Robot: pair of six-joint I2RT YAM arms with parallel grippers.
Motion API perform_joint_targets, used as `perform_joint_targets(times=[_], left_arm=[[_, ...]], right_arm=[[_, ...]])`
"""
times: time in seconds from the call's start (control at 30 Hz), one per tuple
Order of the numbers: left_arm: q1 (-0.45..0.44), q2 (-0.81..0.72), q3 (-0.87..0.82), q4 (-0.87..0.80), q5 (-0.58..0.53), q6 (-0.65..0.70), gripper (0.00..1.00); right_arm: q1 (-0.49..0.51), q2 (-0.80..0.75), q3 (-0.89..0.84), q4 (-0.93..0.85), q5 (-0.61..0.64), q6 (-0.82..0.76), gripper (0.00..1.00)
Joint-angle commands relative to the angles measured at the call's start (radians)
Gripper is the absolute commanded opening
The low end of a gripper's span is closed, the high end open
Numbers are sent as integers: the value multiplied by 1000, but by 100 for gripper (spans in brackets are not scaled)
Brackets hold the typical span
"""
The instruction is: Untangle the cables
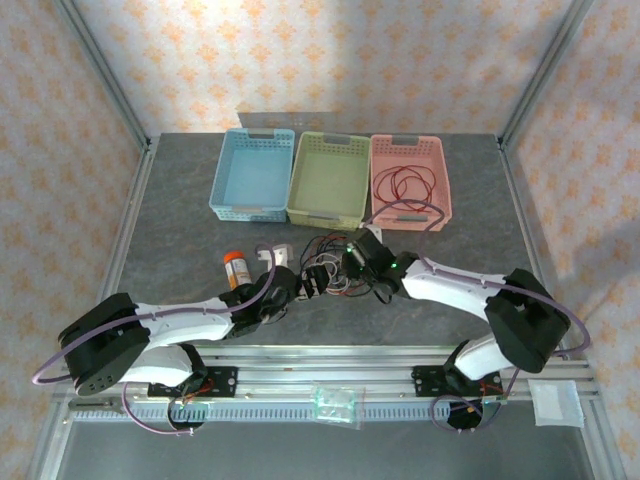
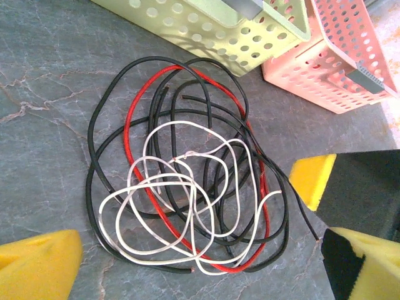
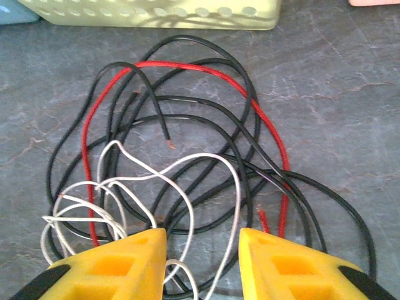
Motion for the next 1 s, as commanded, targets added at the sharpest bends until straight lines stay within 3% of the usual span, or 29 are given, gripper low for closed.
perform_joint_targets(times=[0.0,0.63,0.97], left_arm=[[20,-3,-22,62,18,-26,100],[126,11,-86,216,162,-51,100],[129,12,-73,196,155,-19,99]], right_arm=[[7,3,21,53,-26,-25,37],[8,132,80,25,-35,-37,34],[8,142,89,-1,-21,-33,22]])
